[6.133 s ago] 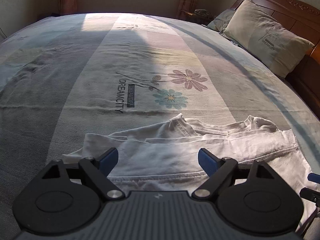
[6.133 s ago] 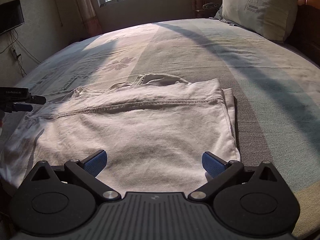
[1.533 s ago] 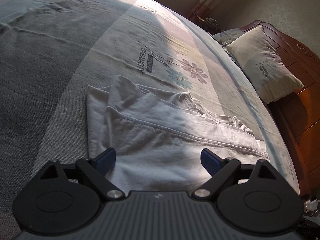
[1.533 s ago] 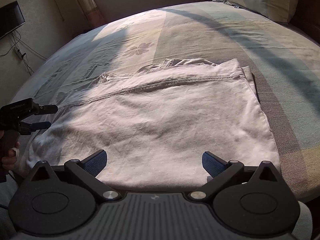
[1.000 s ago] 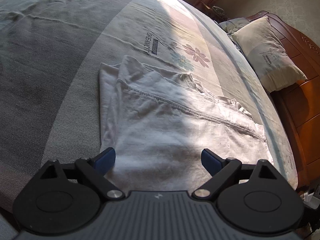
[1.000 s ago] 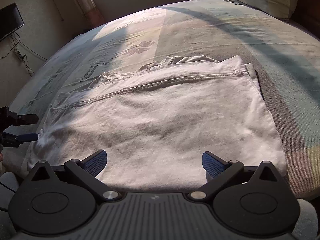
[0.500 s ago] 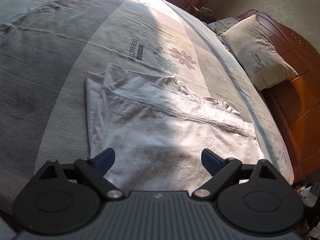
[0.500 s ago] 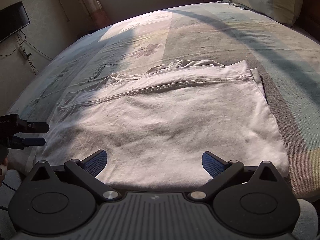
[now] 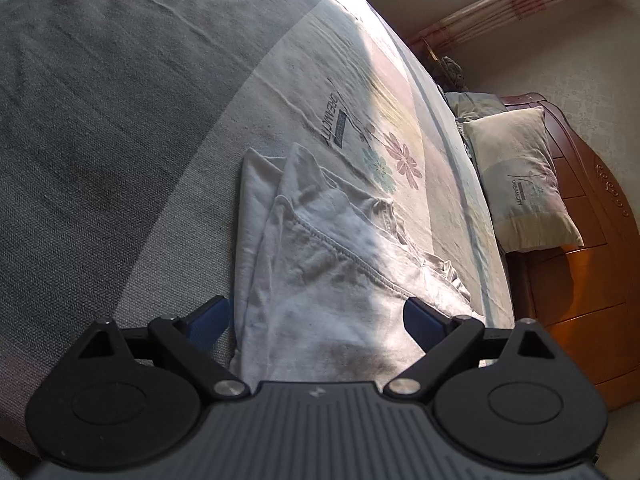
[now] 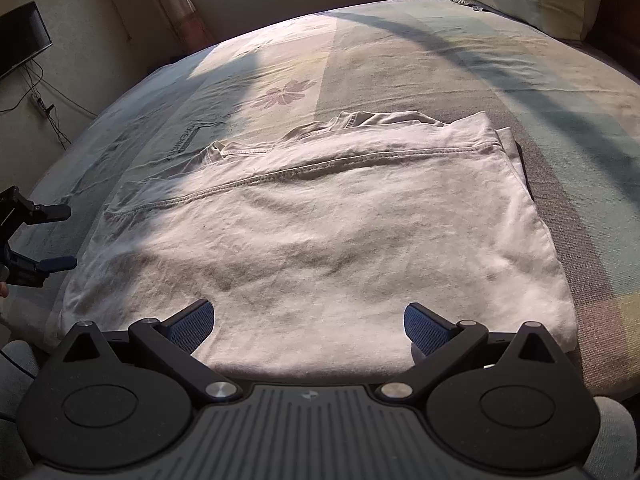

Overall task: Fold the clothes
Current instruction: 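Lower the left gripper onto the folded shirt's side edge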

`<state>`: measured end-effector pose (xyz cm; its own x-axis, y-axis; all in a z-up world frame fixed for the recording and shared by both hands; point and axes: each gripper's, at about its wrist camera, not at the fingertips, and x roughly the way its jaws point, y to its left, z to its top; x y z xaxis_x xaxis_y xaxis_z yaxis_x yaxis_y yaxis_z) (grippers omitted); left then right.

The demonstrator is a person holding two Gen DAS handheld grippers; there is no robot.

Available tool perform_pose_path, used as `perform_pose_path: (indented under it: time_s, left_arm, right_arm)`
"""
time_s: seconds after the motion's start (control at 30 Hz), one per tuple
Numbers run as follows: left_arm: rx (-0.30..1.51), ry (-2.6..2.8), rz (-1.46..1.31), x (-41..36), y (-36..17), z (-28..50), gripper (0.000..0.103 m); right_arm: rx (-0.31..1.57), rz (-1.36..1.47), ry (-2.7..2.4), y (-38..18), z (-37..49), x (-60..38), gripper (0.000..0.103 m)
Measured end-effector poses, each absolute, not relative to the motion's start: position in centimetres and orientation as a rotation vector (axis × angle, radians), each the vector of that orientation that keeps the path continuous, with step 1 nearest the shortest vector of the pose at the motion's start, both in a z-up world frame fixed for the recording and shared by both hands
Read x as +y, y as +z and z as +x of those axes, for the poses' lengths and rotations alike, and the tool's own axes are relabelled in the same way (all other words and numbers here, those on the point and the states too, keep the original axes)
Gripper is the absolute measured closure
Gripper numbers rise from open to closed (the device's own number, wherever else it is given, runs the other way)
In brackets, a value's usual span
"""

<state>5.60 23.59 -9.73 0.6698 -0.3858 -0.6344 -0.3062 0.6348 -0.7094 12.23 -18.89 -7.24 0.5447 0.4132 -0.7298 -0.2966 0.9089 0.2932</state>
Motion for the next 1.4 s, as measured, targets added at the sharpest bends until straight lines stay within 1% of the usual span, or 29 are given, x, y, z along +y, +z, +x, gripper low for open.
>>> perform_pose_path:
  time_s: [0.33,0.47,0.63,0.73,0.97,1.07,1.27,1.4]
  left_arm:
    - [0.825,-0.184,-1.042,25.1,-12.3,8.2,0.007]
    - [0.818,-0.231,-1.013,25.2,-12.3,10.0,0.007]
    - [0.820,-0.274,-1.002,25.0,-12.3,11.6,0.003]
    - [0.829,-0.283,-1.000,24.7,-12.3,11.1,0.003]
    - [0.867,-0.344,-1.033,23.7,-12.6,6.9,0.002]
    - [0.882,-0.343,-1.010,23.8,-12.6,7.7,0.002]
    - [0.818,-0.301,-1.042,25.1,-12.8,11.3,0.001]
    - [0.872,-0.361,-1.000,23.9,-12.4,10.7,0.001]
  right_arm:
    - [0.925,0.093,0.395,-8.3,13.6,-18.2,0.000]
    - [0.924,0.056,0.384,-8.3,14.1,-17.6,0.000]
    - [0.927,0.031,0.385,-8.3,14.4,-17.2,0.000]
    - [0.926,0.040,0.393,-8.2,14.4,-17.2,0.000]
    - [0.926,0.049,0.419,-8.1,13.8,-17.6,0.000]
    - [0.925,0.058,0.420,-7.9,13.7,-17.8,0.000]
    - [0.910,0.065,0.422,-7.3,13.3,-17.7,0.000]
    - [0.902,0.073,0.442,-7.1,13.1,-17.5,0.000]
